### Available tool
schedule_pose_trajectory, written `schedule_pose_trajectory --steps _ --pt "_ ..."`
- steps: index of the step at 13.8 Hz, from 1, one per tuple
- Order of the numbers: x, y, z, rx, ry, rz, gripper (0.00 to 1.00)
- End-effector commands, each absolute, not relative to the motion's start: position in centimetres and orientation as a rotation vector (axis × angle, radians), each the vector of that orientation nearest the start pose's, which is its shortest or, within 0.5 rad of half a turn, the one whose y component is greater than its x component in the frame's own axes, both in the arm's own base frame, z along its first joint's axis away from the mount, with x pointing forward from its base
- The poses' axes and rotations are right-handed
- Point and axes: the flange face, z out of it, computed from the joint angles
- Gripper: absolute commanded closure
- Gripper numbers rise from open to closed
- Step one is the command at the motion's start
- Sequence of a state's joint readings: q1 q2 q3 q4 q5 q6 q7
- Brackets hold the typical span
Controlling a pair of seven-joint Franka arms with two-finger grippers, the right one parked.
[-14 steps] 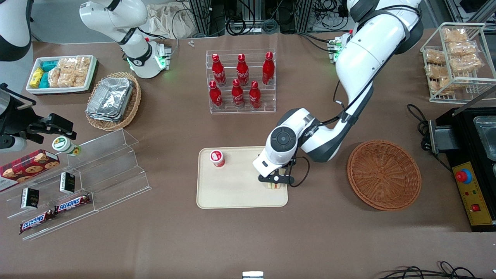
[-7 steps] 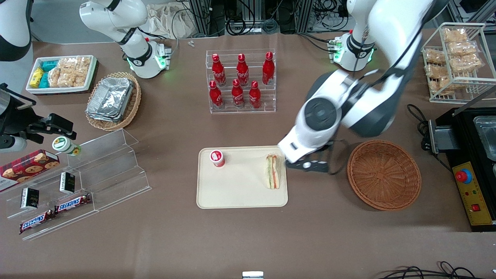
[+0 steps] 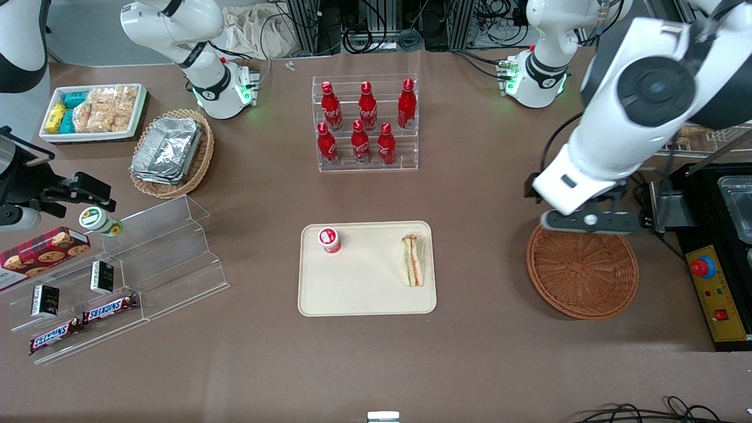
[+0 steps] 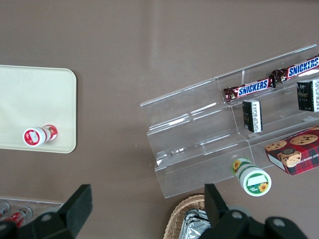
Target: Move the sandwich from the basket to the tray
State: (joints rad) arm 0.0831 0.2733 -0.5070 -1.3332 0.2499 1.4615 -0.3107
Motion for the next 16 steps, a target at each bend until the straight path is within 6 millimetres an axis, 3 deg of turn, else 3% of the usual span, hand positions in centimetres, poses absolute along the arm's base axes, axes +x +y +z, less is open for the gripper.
schedule_pose_trajectory --steps 1,6,9,12,16 --pt "58.7 -16.3 58.6 -2.992 0.075 0.108 0.01" --pt "59.6 -11.4 59.2 -2.995 -0.054 0.101 0.0" --pt "59.5 -6.7 60.8 -3.039 -0.184 0.083 0.0" --pt "59.3 -2.5 61.9 -3.069 -0.151 0.072 0.0" --pt "59.4 -1.2 62.2 -3.077 -0.09 0.037 0.0"
